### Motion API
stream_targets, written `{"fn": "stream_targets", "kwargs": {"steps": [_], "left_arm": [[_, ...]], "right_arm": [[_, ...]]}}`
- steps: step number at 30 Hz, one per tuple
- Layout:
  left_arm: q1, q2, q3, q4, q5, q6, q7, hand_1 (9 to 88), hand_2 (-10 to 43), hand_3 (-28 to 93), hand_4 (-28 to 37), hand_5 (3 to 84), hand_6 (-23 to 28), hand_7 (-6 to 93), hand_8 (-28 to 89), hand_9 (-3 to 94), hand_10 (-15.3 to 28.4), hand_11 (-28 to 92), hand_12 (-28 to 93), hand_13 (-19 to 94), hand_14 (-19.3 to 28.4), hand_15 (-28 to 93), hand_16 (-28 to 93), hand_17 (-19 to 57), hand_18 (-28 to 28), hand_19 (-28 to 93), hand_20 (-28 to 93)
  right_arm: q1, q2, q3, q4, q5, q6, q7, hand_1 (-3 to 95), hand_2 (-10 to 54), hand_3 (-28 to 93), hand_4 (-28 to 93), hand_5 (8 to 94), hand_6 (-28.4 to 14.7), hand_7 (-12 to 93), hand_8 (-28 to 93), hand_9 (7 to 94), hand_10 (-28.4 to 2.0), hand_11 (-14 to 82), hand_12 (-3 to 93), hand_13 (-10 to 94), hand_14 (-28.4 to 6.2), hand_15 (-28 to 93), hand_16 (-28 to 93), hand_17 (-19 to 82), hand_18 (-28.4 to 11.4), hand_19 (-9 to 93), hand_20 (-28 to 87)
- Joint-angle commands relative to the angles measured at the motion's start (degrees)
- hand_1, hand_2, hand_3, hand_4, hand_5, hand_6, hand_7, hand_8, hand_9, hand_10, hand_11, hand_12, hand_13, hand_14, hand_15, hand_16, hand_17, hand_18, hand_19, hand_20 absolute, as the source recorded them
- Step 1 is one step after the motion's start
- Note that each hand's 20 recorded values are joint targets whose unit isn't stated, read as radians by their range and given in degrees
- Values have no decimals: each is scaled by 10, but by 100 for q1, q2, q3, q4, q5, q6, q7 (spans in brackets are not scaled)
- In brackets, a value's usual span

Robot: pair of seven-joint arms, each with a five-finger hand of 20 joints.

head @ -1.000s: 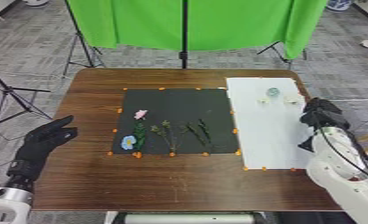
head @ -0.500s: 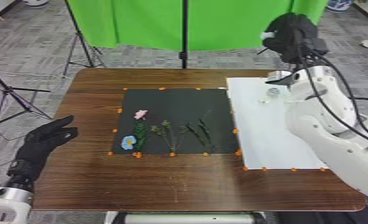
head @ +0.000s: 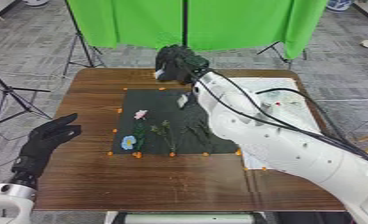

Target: Arrange flowers

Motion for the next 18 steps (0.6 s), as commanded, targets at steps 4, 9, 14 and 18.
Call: {"fn": "stream_targets", "kwargs": {"steps": [4,9,14,18], "left_arm": [[-34,18,12,94,-17,-163,-95,388,-56,650,-79,428,55,96,-66,475,142,172,91,403,173,162,-39,102,141,176,158],[-77,30,37,113,-21,-206,-108,388,-57,651,-79,428,55,96,-67,474,142,170,92,402,173,160,-39,99,142,176,159],[-130,57,54,140,-20,-258,-128,385,-59,651,-79,428,56,94,-67,474,143,169,92,401,173,159,-39,97,143,174,158],[-143,47,65,148,-16,-251,-116,385,-58,650,-80,428,55,93,-66,474,143,169,93,400,173,158,-38,96,143,174,159]], "right_arm": [[-291,-300,-277,375,-54,-343,69,636,-95,584,-177,779,8,260,73,885,-80,94,435,914,6,644,330,631,-141,932,586],[-423,-391,-376,497,-71,-510,130,633,-95,587,-178,774,9,262,75,884,-79,91,431,913,6,645,330,631,-142,932,588],[-510,-437,-438,518,-23,-586,202,629,-95,591,-179,772,9,263,74,884,-80,89,428,912,4,647,330,630,-141,932,589],[-535,-483,-496,523,-35,-554,203,628,-95,593,-179,770,11,263,74,884,-79,89,426,912,4,648,328,630,-141,932,590]]}}
